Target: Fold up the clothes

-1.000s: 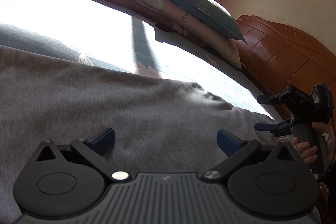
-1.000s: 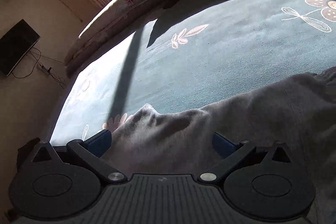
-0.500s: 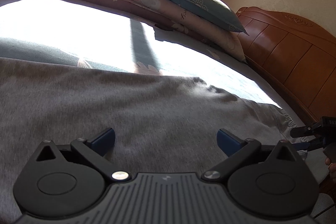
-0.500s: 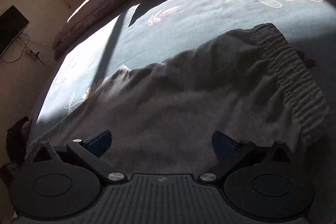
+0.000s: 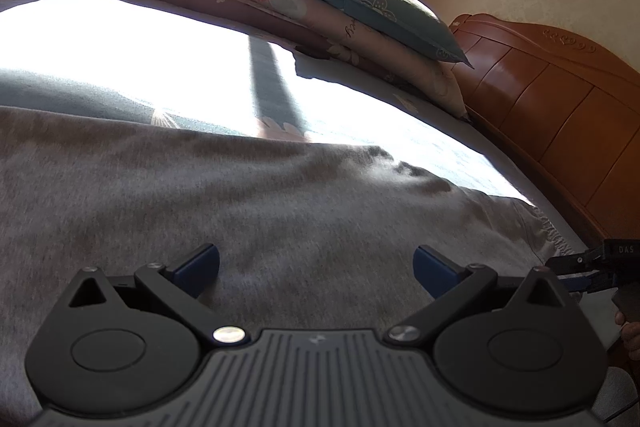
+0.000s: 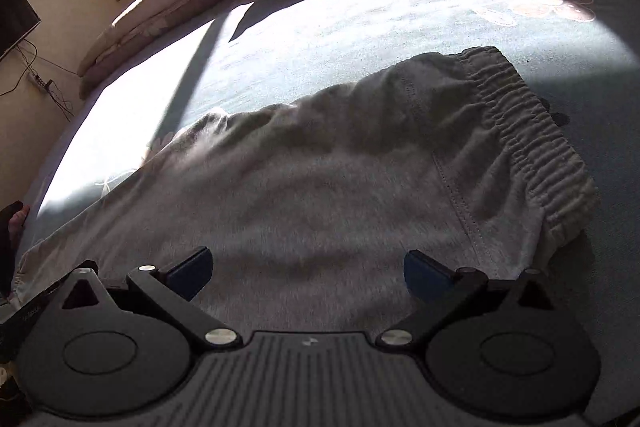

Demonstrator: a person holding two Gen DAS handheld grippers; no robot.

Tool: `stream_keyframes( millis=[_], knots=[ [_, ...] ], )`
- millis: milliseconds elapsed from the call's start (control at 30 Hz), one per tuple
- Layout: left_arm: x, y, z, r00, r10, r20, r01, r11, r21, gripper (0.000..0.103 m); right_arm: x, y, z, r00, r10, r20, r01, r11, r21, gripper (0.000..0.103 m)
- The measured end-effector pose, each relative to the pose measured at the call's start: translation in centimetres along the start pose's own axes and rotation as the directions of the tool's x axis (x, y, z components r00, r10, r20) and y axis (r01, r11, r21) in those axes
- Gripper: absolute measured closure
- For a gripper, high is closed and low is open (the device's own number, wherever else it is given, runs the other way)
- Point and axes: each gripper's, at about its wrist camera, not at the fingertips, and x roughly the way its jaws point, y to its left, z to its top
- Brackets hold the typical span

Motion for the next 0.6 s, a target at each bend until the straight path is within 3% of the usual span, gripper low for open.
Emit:
stream_keyframes(
  millis=[100,200,300,500,600],
  knots=[
    [0.1,-0.1,0.0,1.0,0.005,-0.001,-0.005,1.0,0.004,0.001,1.6,-0.9,0.6,0.995,-0.085,0.045,0.086,0.996,-0.012,0.0],
    [0.1,-0.1,0.0,1.0,0.006,-0.003,-0.006,1.0,0.003,0.001,1.1,-2.2,1.8,0.997,-0.059,0.053,0.054,0.995,0.08,0.0],
    [0.1,-0.1,0.1,1.0,0.002,-0.007,-0.002,1.0,0.0,0.001,-1.6,-2.8,2.2,0.994,-0.034,0.105,0.025,0.996,0.089,0.0],
    [0.3,-0.4,-0.1,1.0,0.015,-0.007,-0.015,1.0,0.022,0.001,-2.4,-6.1,1.4,0.991,-0.065,0.117,0.045,0.985,0.168,0.001],
    [0.3,-0.9,-0.3,0.999,0.035,0.0,-0.035,0.998,0.054,0.001,-3.2,-4.7,0.8,0.979,-0.096,0.181,0.06,0.979,0.194,0.0]
  ],
)
